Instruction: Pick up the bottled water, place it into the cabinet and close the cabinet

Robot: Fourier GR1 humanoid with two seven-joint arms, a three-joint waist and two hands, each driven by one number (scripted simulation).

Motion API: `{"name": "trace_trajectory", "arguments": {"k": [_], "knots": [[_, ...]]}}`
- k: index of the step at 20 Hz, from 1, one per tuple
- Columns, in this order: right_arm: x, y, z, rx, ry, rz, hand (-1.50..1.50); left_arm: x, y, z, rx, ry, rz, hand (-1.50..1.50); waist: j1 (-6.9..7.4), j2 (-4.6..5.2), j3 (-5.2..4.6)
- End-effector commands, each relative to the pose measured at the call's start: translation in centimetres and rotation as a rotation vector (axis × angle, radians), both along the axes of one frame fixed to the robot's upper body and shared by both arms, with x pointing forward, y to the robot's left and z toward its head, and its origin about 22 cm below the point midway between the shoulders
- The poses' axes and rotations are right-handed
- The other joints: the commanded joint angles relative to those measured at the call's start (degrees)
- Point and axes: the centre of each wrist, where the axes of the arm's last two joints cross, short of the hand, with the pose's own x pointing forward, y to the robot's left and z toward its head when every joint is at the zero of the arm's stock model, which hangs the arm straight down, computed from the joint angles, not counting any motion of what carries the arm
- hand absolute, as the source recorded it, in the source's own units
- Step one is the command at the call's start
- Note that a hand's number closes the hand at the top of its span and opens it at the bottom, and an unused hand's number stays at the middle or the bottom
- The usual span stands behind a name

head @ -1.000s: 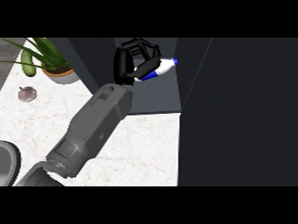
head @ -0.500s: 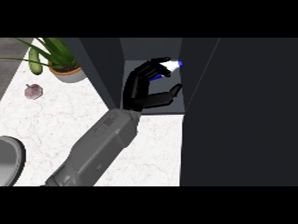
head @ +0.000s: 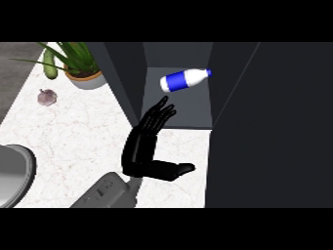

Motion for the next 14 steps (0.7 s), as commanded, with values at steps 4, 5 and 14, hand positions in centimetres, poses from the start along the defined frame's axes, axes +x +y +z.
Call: {"name": "trace_trajectory", "arguments": {"k": [4, 5, 14], "knots": [[0.1, 0.5, 3.6, -0.073, -0.039, 0.098, -1.5, -7.5, 7.1, -2.0, 0.005, 0.025, 0.077, -1.5, 0.94, 0.39, -0.09], [0.0, 0.4, 3.5, -0.103, -0.008, 0.149, 1.5, -8.1, 6.2, -1.3, -0.021, 0.014, 0.089, -1.5, 0.36, 0.38, -0.05], [1.5, 0.0, 4.4, -0.296, -0.12, 0.505, 1.5, -11.5, 13.4, -0.7, 0.024, -0.044, 0.053, -1.5, 1.95, 0.05, -0.38]]}}
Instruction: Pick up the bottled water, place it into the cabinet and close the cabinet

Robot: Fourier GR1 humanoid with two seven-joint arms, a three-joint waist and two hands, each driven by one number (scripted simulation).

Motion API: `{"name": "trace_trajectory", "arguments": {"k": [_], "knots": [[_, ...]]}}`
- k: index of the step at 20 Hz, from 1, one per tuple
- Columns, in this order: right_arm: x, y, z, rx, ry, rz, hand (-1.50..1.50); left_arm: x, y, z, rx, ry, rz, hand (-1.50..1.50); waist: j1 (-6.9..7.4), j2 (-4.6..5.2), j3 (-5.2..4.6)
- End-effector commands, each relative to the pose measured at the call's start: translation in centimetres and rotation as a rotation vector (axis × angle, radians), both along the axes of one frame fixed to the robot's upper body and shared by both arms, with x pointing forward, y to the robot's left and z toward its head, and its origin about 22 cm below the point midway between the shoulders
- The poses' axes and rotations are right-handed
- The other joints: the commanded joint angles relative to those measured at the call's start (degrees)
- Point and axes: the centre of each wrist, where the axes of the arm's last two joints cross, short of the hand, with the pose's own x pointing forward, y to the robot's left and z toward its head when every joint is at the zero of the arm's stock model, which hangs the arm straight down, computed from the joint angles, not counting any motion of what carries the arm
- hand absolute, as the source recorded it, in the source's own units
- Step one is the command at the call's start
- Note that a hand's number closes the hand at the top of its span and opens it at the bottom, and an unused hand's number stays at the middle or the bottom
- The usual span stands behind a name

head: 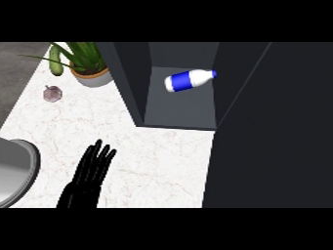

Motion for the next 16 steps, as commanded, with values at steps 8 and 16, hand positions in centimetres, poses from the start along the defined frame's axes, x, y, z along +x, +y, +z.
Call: {"name": "trace_trajectory", "arguments": {"k": [8, 16], "knots": [[1.3, 2.0, 4.7, -0.085, -0.13, 0.156, 1.5, -4.8, 8.6, 1.7, 0.036, -0.055, 0.018, -1.5, 1.96, 0.85, -0.18], [2.5, 3.1, 4.3, -0.088, -0.059, 0.252, 1.5, -5.6, 11.9, 2.4, 0.039, -0.067, -0.052, -1.5, 4.07, 1.97, -0.32]]}}
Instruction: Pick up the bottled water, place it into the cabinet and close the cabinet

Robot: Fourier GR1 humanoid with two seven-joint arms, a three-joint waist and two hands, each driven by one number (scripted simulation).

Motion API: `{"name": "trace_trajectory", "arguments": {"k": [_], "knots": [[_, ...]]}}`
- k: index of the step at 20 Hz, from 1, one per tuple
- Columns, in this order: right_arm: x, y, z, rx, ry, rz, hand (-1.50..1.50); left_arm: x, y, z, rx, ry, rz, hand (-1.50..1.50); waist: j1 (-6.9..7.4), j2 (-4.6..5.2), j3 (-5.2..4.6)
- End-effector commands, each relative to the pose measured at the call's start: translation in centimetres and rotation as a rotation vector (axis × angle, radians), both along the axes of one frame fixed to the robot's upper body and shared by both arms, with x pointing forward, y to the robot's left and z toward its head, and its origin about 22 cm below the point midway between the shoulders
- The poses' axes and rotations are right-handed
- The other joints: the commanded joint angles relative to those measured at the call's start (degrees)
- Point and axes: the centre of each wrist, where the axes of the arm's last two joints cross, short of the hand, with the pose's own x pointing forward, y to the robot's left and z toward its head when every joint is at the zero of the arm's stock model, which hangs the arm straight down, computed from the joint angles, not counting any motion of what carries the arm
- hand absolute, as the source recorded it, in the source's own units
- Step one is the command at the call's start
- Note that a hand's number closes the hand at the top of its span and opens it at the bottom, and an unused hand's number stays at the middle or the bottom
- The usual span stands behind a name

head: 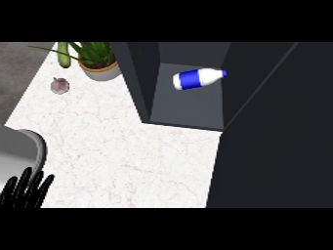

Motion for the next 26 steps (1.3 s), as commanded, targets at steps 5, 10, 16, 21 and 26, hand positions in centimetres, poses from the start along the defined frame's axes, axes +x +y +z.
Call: {"name": "trace_trajectory", "arguments": {"k": [5, 10, 16, 21, 26], "knots": [[1.7, 1.7, 2.6, -0.132, -0.088, 0.234, 1.5, -0.7, 3.0, 0.7, 0.017, -0.003, -0.034, -1.5, 3.23, 0.58, -0.18], [3.3, 2.3, 2.4, -0.182, -0.081, 0.262, 1.5, -0.1, 4.1, 1.5, 0.025, -0.022, -0.053, -1.5, 4.33, 1.02, -0.37], [4.8, 3.7, 1.6, -0.134, -0.042, 0.229, 1.5, 0.4, 4.7, 2.2, 0.027, -0.045, -0.06, -1.5, 4.59, 1.39, -0.39], [6.3, 4.6, 1.3, -0.093, 0.0, 0.179, 1.5, 0.7, 5.3, 2.6, 0.033, -0.048, -0.074, -1.5, 4.67, 1.68, -0.38], [8.8, 5.8, 0.9, -0.026, 0.075, 0.142, 1.5, 0.9, 5.6, 2.7, 0.026, -0.051, -0.074, -1.5, 5.42, 2.2, -0.26]]}}
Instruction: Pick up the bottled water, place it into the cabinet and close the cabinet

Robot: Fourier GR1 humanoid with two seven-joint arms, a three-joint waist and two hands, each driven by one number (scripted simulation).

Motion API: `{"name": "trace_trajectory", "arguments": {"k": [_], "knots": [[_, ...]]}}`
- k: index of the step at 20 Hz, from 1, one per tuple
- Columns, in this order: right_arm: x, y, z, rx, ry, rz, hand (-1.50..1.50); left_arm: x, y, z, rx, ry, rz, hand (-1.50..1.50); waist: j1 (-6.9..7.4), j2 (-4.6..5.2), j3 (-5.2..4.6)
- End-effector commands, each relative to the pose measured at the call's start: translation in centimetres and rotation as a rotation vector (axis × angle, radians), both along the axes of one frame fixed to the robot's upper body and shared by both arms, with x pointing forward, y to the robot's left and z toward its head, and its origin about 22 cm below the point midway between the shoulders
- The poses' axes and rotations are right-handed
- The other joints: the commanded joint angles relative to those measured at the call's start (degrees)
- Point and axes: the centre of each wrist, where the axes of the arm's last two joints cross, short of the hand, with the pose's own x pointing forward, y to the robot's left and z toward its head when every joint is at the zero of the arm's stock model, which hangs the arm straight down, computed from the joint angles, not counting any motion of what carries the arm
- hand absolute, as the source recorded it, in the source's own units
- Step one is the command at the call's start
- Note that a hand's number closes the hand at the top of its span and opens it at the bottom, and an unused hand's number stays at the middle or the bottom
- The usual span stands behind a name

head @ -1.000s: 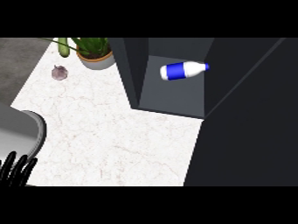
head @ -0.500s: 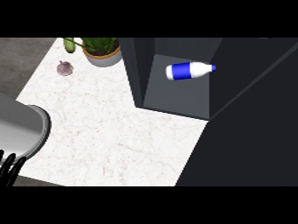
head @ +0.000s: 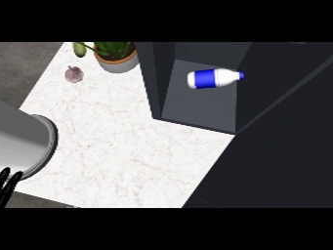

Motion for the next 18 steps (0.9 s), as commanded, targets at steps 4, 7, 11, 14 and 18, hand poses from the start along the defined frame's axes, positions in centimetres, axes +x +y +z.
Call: {"name": "trace_trajectory", "arguments": {"k": [4, 7, 11, 14, 18], "knots": [[4.1, 3.3, -1.1, 0.105, 0.21, -0.065, 1.5, 0.5, 1.1, 0.9, 0.0, -0.02, -0.017, -1.5, 0.95, 0.35, 0.43], [6.3, 4.8, -1.3, 0.144, 0.285, -0.042, 1.5, 0.9, 1.2, 1.1, -0.006, -0.023, -0.002, -1.5, 0.19, 0.43, 0.61], [9.1, 5.6, -1.3, 0.165, 0.358, -0.015, 1.5, 0.8, 2.1, 1.1, -0.015, -0.02, 0.028, -1.5, -0.97, 0.1, 0.74], [12.3, 5.3, -1.1, 0.158, 0.344, -0.141, 1.5, 0.0, 2.9, 0.9, -0.016, 0.004, 0.051, -1.5, -2.21, -0.7, 0.84], [17.0, 6.1, -0.2, 0.179, 0.317, -0.316, 1.5, -0.2, 3.4, 1.1, -0.015, -0.003, 0.063, -1.5, -3.56, -1.1, 0.97]]}}
